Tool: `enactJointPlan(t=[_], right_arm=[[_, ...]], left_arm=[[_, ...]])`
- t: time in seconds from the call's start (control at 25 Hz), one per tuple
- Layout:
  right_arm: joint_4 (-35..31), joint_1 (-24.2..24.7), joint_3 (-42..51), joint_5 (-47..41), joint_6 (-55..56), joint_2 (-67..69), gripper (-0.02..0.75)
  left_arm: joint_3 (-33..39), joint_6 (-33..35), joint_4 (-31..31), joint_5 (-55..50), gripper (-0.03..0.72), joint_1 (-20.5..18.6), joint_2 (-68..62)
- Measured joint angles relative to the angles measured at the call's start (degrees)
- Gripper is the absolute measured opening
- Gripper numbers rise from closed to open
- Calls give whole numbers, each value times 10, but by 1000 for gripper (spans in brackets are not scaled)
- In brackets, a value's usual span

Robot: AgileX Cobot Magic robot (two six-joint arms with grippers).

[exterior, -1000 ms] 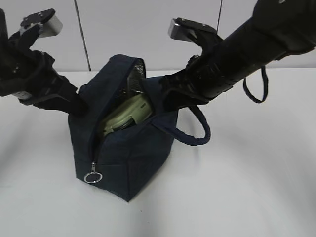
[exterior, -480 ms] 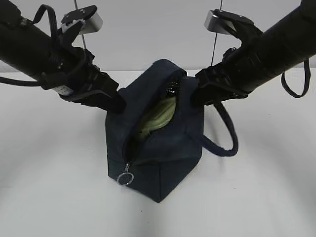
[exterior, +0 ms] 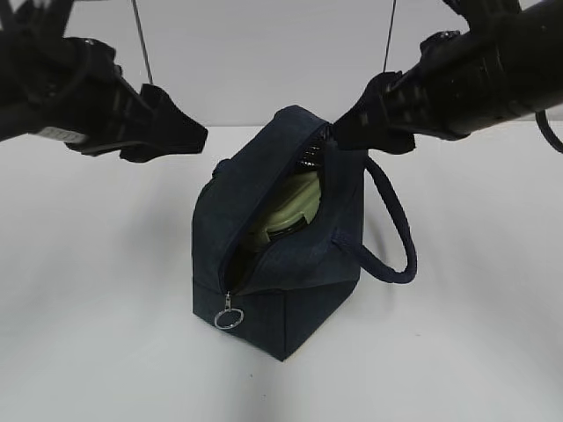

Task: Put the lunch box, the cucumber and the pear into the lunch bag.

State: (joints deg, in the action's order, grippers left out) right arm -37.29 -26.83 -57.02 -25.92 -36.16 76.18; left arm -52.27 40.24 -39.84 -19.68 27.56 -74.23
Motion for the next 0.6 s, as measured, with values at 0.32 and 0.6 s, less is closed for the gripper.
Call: enactJointPlan(t=[0.32, 0.6], right_arm=[[-33, -207, 211, 293, -4, -58, 395], [-15, -316, 280, 438, 33, 0, 387]], left_arm=[[169, 8, -11, 183, 374, 100, 103], [240, 8, -15, 221, 364, 104, 130]])
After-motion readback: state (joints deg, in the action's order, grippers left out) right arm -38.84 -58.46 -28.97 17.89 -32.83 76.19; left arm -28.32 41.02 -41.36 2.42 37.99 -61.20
